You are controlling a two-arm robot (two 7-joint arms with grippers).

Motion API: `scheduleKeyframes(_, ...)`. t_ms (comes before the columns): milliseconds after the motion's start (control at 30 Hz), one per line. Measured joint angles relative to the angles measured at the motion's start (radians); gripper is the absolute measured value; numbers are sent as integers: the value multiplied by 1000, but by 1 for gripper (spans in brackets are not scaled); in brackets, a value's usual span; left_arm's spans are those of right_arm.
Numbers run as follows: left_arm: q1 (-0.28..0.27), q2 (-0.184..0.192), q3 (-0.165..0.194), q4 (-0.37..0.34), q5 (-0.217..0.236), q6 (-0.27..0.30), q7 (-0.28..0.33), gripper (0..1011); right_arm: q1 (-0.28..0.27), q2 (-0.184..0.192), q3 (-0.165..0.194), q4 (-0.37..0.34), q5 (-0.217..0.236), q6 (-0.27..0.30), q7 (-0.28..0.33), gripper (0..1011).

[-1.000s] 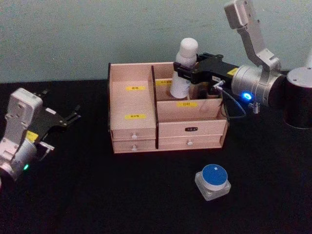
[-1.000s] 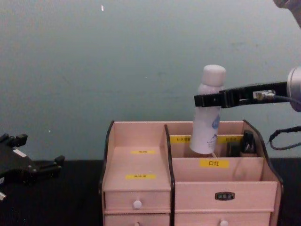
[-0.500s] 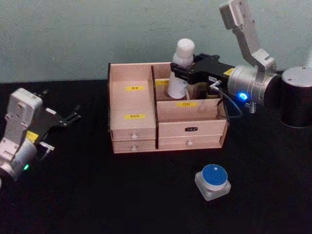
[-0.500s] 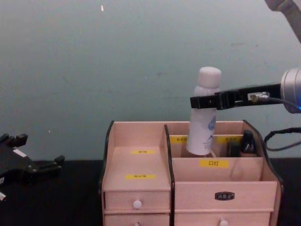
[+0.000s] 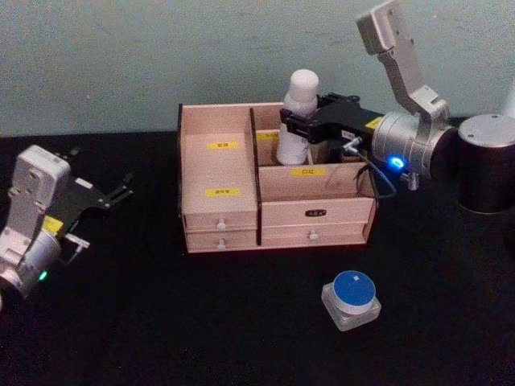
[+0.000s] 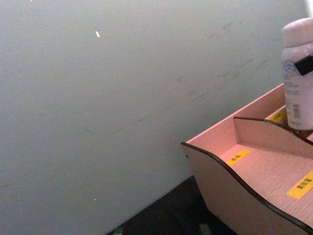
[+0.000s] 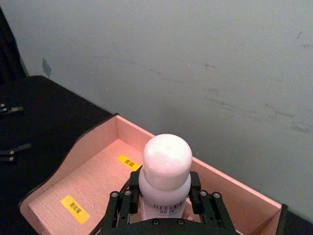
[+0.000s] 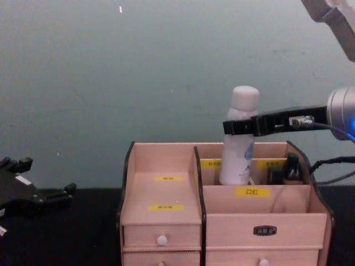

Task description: Pick up the facial cleanser and watermelon frost from the table and place them into the tiered storage box.

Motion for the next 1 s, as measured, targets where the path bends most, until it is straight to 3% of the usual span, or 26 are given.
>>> scheduleKeyframes(1000, 0, 0, 0, 0, 0, 0, 0, 1001, -21, -30, -11, 69, -59, -22, 5, 597)
